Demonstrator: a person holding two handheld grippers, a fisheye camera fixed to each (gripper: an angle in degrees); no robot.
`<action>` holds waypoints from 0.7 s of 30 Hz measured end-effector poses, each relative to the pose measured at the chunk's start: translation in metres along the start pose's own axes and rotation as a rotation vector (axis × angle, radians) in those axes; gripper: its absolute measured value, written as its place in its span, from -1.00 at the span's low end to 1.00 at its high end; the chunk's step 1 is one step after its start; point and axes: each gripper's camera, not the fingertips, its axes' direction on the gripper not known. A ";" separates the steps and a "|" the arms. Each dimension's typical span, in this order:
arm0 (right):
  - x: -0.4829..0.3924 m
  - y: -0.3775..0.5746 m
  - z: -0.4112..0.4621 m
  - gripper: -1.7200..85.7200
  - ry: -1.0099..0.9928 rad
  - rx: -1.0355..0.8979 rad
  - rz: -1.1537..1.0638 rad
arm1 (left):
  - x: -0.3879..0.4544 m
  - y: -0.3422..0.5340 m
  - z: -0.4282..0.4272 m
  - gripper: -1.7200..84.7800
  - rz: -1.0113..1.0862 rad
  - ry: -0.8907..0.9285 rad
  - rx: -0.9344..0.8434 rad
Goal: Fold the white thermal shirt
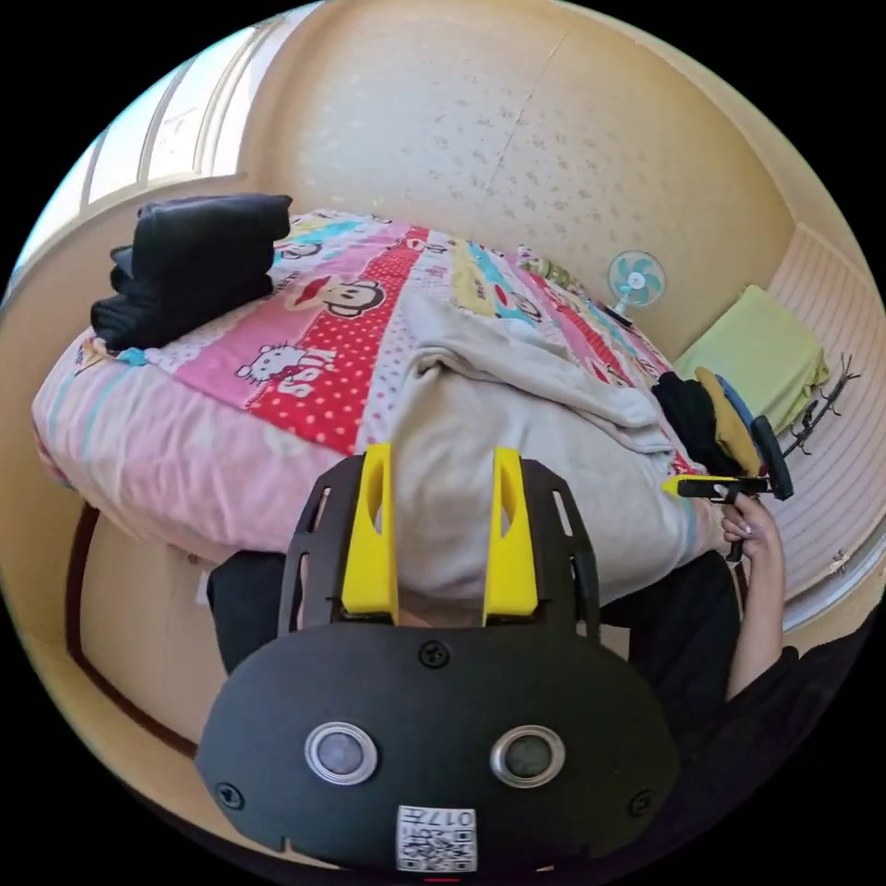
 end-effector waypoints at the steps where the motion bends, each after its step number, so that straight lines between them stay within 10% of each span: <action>1: -0.002 -0.001 0.009 -0.62 0.033 -0.144 0.006 | -0.005 0.004 0.013 -0.57 -0.024 -0.030 -0.113; 12: 0.005 0.010 -0.013 -0.87 -0.013 -0.056 -0.009 | 0.016 -0.006 0.054 -0.84 0.052 0.167 -0.443; 21: 0.048 -0.020 -0.088 -0.85 0.019 0.499 0.147 | 0.017 -0.086 -0.075 -0.85 0.206 0.188 0.081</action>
